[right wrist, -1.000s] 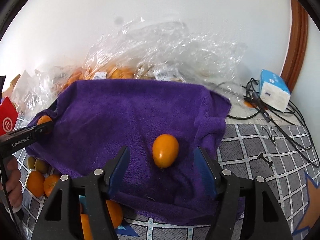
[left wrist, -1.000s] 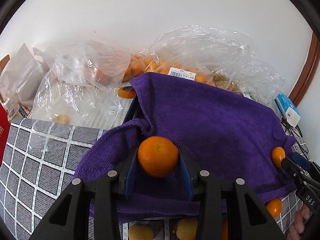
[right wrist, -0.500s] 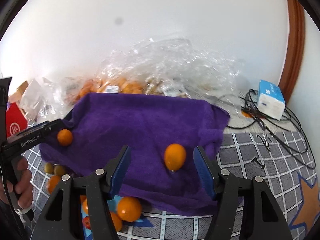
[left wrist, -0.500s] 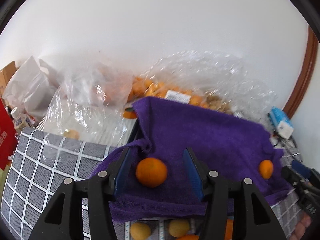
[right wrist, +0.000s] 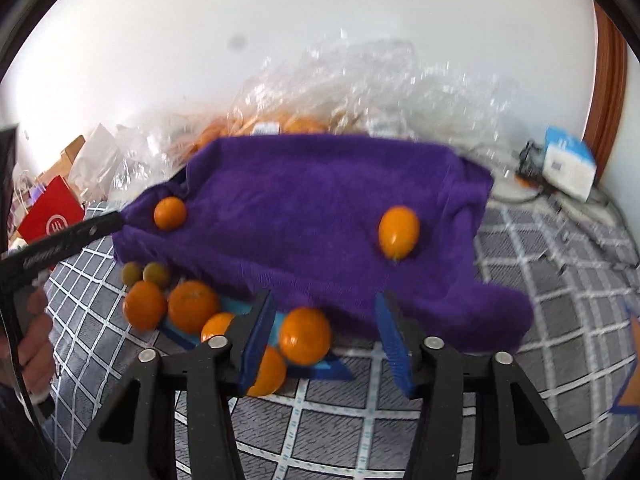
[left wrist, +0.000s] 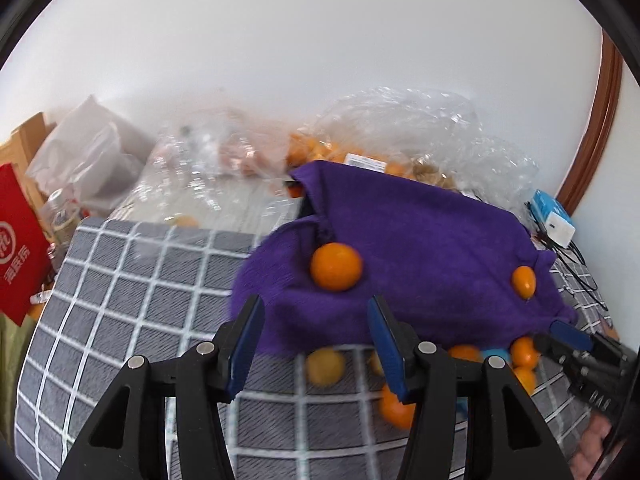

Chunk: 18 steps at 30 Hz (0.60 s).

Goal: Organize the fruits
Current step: 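Move both grippers back toward the fruit row on the star mat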

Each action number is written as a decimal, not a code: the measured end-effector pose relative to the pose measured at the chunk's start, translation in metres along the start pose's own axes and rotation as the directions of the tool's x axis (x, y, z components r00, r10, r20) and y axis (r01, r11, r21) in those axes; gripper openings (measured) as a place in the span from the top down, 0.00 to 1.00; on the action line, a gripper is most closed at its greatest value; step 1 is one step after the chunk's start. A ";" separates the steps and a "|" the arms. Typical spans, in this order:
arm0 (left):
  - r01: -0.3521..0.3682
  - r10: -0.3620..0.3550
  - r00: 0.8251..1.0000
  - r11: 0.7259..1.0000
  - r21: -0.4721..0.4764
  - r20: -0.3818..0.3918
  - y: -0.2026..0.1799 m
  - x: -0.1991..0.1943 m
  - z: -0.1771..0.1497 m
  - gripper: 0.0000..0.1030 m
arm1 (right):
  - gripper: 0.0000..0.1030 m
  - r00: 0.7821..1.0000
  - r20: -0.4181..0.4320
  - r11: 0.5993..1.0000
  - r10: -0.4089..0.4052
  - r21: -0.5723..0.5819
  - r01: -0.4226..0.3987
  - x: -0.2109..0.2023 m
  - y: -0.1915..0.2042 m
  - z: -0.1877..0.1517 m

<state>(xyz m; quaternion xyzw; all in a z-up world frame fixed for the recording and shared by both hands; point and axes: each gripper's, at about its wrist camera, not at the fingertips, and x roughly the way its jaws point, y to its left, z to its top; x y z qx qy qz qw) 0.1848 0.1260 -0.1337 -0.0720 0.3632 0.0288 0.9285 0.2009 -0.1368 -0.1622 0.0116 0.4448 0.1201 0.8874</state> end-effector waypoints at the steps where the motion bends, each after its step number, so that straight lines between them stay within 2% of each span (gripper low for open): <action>1: -0.005 0.005 1.000 1.000 -0.013 0.028 0.005 -0.002 -0.005 0.45 | 0.50 1.000 0.003 1.000 0.003 -0.005 -0.003 0.000 0.001 0.000; 3: -0.007 0.008 1.000 0.999 -0.040 0.029 0.011 0.001 -0.009 0.43 | 0.48 1.000 -0.003 1.000 0.022 -0.010 -0.022 0.003 0.003 -0.003; 6: 0.023 -0.022 1.000 0.998 -0.060 0.021 0.014 0.003 -0.007 0.43 | 0.58 0.998 -0.058 1.000 0.014 -0.010 -0.015 0.011 0.006 -0.007; 11: 0.042 -0.039 0.998 0.995 -0.086 0.044 0.015 -0.003 -0.008 0.43 | 0.58 0.998 -0.062 0.999 -0.011 -0.034 0.009 0.016 0.008 -0.010; 14: 0.030 -0.027 0.999 0.996 -0.087 0.038 0.017 -0.003 -0.009 0.43 | 0.58 0.996 -0.084 1.000 0.003 0.002 -0.002 0.022 0.002 -0.009; 18: 0.063 -0.064 0.998 0.992 -0.106 -0.012 0.017 0.004 -0.011 0.43 | 0.69 0.993 -0.110 0.999 0.035 0.025 -0.032 0.026 -0.002 -0.011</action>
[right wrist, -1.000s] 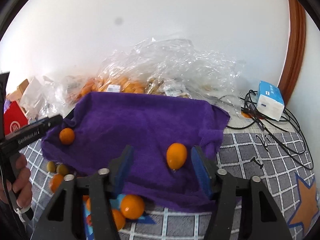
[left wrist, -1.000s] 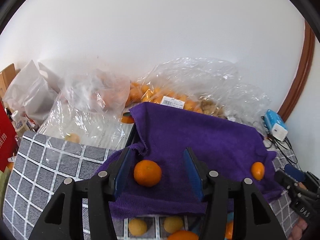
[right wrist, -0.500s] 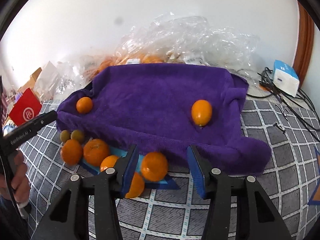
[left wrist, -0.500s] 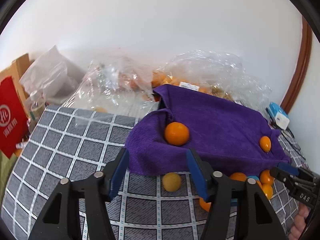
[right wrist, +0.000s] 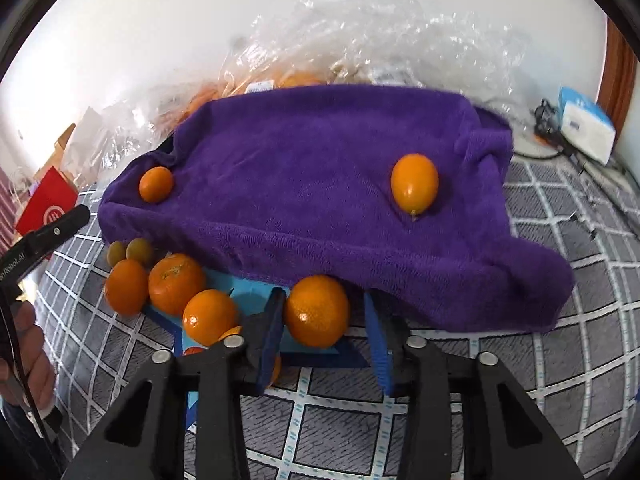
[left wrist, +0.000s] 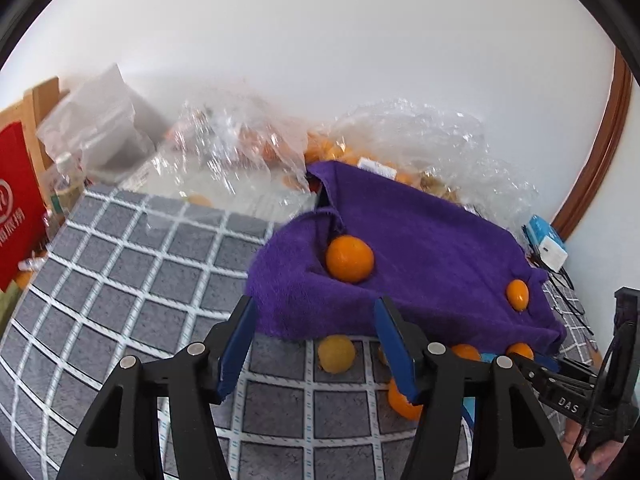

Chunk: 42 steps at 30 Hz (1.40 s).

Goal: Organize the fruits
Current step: 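Move both grippers back toward the fruit row on the star mat, then grasp a small yellow-green fruit with the left gripper while the right gripper grasps an orange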

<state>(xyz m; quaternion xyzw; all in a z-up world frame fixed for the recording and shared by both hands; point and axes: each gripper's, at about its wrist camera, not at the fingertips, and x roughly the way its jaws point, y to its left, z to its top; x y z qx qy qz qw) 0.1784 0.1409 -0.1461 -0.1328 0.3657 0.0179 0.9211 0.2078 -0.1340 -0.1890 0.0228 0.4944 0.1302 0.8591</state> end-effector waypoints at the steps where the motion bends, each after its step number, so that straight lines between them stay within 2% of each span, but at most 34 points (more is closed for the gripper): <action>1: 0.007 -0.007 1.000 1.000 0.001 -0.015 -0.001 0.003 -0.001 0.43 | 0.69 1.000 0.002 1.000 -0.008 -0.008 0.008 -0.001 0.001 0.000; 5: 0.014 -0.013 0.998 1.000 0.023 -0.069 -0.007 0.013 -0.008 0.44 | 0.69 0.997 0.020 0.996 -0.071 -0.058 0.072 -0.009 0.001 -0.002; 7: 0.008 -0.006 0.997 1.000 0.029 -0.076 -0.009 0.015 -0.011 0.54 | 0.69 0.995 0.027 0.994 -0.095 -0.057 0.096 -0.013 -0.005 -0.002; 9: 0.004 0.000 0.996 0.999 0.046 -0.087 -0.013 0.018 -0.013 0.55 | 0.69 0.996 0.013 0.995 -0.094 -0.043 0.094 -0.014 -0.012 -0.002; 15: 0.011 -0.004 0.990 0.999 0.050 -0.140 -0.020 0.033 -0.022 0.68 | 0.69 0.997 -0.010 0.997 -0.079 -0.008 0.079 -0.007 -0.020 -0.003; 19: -0.020 0.029 0.991 0.998 0.064 -0.128 -0.023 0.034 -0.024 0.72 | 0.69 0.993 0.007 0.992 -0.115 -0.043 0.115 -0.004 -0.013 -0.004; 22: -0.025 0.027 0.992 1.000 0.013 -0.122 -0.016 0.033 -0.024 0.77 | 0.69 0.990 0.023 0.988 -0.140 -0.062 0.141 -0.003 -0.009 -0.005; 24: -0.015 0.014 0.992 1.000 -0.011 -0.122 -0.012 0.033 -0.024 0.77 | 0.68 0.988 0.028 0.985 -0.154 -0.079 0.156 -0.003 -0.006 -0.007; 29: -0.030 0.031 0.991 1.000 0.011 -0.128 -0.015 0.034 -0.025 0.77 | 0.68 0.986 0.039 0.983 -0.161 -0.081 0.164 -0.001 -0.005 -0.007; 33: -0.031 0.034 0.989 0.999 0.023 -0.141 -0.015 0.037 -0.024 0.77 | 0.64 0.992 0.020 0.991 -0.123 -0.056 0.124 -0.001 -0.010 -0.004; 38: -0.047 0.053 0.989 0.998 0.047 -0.138 -0.020 0.038 -0.024 0.78 | 0.67 0.993 0.021 0.991 -0.118 -0.055 0.119 -0.001 -0.011 -0.004; 42: -0.009 0.011 0.991 1.000 0.020 -0.135 -0.016 0.035 -0.023 0.78 | 0.70 0.997 0.020 0.996 -0.076 -0.039 0.076 -0.005 -0.014 -0.004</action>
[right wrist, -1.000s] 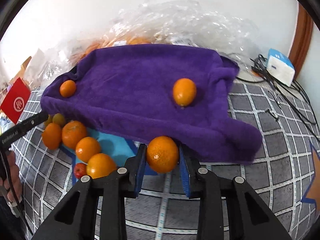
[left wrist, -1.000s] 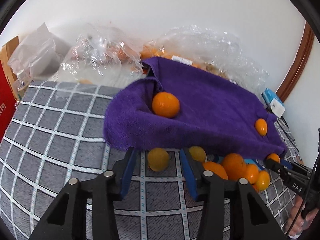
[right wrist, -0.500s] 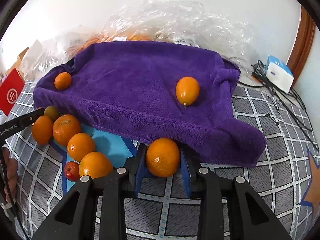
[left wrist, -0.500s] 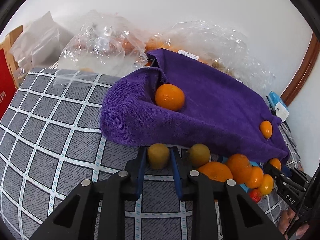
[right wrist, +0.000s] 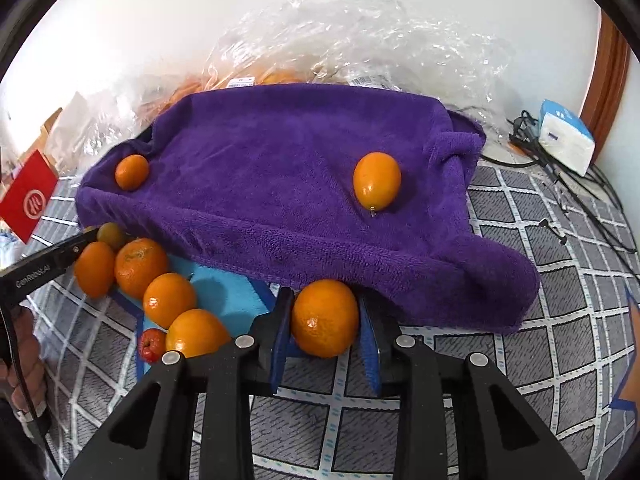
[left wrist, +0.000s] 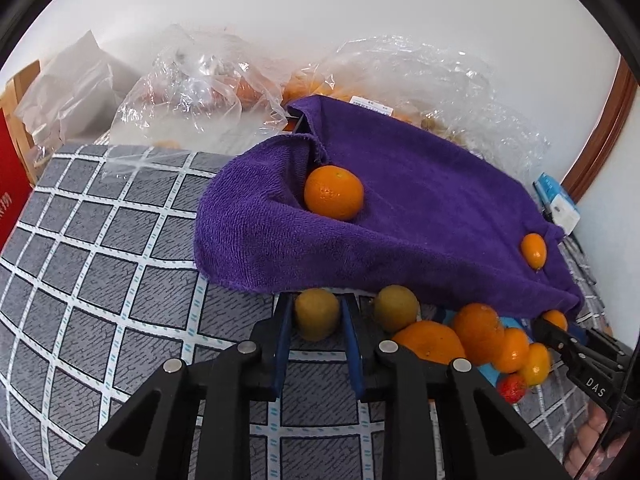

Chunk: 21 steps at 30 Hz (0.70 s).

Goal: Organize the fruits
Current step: 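Grasp a small yellow-green fruit with the left gripper while the right gripper grasps an orange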

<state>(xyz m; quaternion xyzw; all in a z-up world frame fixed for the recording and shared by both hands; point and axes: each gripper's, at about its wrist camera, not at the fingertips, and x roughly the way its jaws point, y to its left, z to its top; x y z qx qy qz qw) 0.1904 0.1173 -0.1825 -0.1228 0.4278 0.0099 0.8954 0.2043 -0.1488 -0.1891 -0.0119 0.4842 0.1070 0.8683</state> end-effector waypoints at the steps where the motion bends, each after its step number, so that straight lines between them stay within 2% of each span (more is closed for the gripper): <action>1: 0.013 -0.013 1.000 1.000 -0.007 0.001 0.001 -0.001 0.000 0.78 | 0.70 1.000 0.003 1.000 0.010 0.001 -0.010 -0.001 -0.001 0.000; 10: 0.056 -0.053 0.992 0.998 -0.024 0.111 0.005 -0.024 0.003 0.78 | 0.70 0.991 0.067 0.994 0.113 0.005 -0.113 -0.020 -0.002 0.001; 15: 0.074 -0.068 0.984 0.997 -0.028 0.162 0.007 -0.034 0.006 0.78 | 0.70 0.982 0.126 0.989 0.143 0.017 -0.147 -0.033 -0.005 0.002; 21: 0.066 -0.062 0.979 0.998 -0.014 0.195 0.004 -0.039 0.006 0.78 | 0.70 0.972 0.188 0.987 0.144 0.044 -0.155 -0.044 -0.011 0.005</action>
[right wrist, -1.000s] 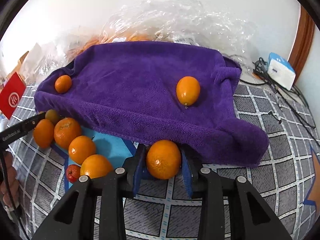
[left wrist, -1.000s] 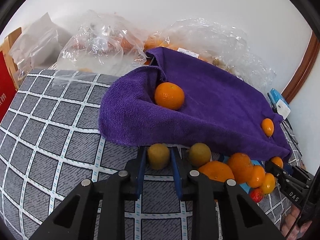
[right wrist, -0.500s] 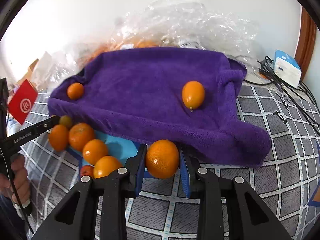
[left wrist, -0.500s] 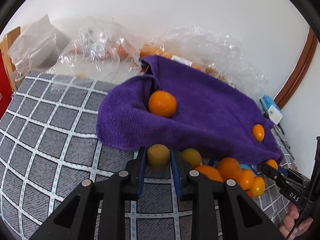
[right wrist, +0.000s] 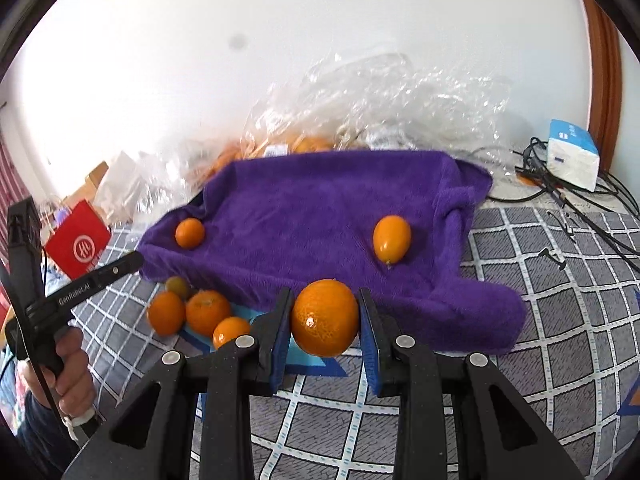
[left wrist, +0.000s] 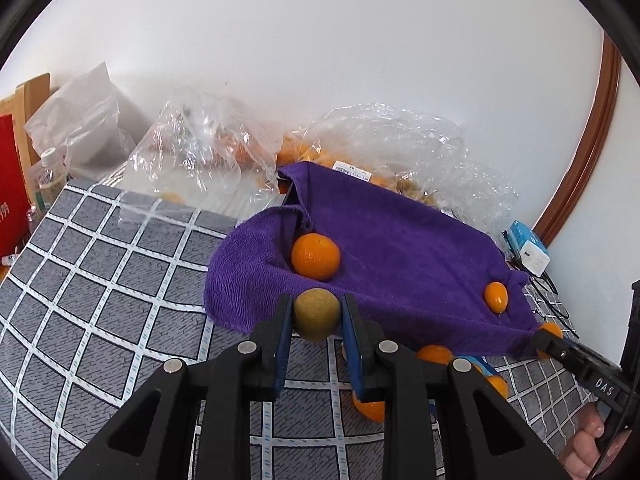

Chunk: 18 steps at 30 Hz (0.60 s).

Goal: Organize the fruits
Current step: 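Grasp a small yellow-green fruit with the left gripper while the right gripper grasps an orange, then lift both held fruits and carry them over the purple towel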

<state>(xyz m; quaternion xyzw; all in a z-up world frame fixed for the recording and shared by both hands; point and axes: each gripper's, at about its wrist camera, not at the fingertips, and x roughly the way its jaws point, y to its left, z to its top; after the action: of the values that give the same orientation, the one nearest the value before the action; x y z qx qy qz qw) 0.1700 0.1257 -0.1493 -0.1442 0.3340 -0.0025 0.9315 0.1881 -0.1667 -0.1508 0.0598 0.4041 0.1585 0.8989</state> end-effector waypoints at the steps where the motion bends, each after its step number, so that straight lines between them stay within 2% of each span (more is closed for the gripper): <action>1: 0.001 -0.001 1.000 1.000 0.001 0.002 -0.001 0.000 0.000 0.78 | 0.70 1.000 0.008 1.000 0.000 0.006 0.000 -0.001 -0.001 0.001; 18: 0.027 -0.025 0.998 0.999 -0.042 0.050 0.005 -0.010 0.003 0.78 | 0.70 0.998 0.045 0.998 -0.035 0.048 0.033 -0.003 -0.012 0.004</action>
<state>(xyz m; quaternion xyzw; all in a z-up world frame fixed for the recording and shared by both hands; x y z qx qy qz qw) 0.1636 0.1323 -0.1419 -0.1682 0.3090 -0.0040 0.9361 0.1921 -0.1792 -0.1491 0.0779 0.3880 0.1321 0.9088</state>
